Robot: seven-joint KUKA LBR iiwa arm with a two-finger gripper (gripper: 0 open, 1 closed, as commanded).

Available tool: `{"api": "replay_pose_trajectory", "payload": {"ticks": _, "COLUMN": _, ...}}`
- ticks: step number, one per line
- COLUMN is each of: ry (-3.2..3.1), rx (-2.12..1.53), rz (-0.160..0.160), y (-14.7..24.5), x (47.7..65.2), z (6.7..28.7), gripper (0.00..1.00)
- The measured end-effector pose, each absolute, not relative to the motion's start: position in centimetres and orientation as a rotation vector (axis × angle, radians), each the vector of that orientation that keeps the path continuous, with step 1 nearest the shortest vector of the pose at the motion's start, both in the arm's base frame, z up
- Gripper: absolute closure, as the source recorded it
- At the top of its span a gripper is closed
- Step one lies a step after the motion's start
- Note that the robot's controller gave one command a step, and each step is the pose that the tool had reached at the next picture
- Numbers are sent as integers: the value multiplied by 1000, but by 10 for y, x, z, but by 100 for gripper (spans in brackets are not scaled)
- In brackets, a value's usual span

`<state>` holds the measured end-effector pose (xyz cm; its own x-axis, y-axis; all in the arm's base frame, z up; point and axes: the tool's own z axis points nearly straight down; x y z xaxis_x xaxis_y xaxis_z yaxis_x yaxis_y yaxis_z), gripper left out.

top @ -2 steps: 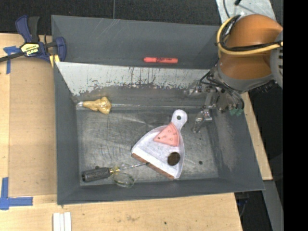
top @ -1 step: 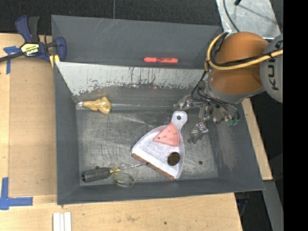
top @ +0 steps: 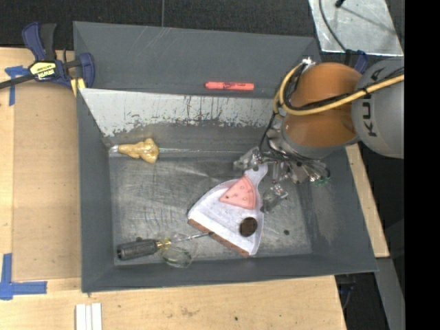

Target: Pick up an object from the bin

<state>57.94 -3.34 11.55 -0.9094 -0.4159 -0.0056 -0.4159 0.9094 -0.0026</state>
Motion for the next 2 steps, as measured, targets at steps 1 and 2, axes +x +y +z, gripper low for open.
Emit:
{"api": "replay_pose_trajectory", "payload": {"ticks": 1, "ry": 3124, "rx": -289, "rz": 0, "y": -24, "x": 565, "z": 87, "gripper": 0}}
{"api": "replay_pose_trajectory", "payload": {"ticks": 2, "ry": 3042, "rx": -771, "rz": 3, "y": -31, "x": 608, "z": 76, "gripper": 100}}
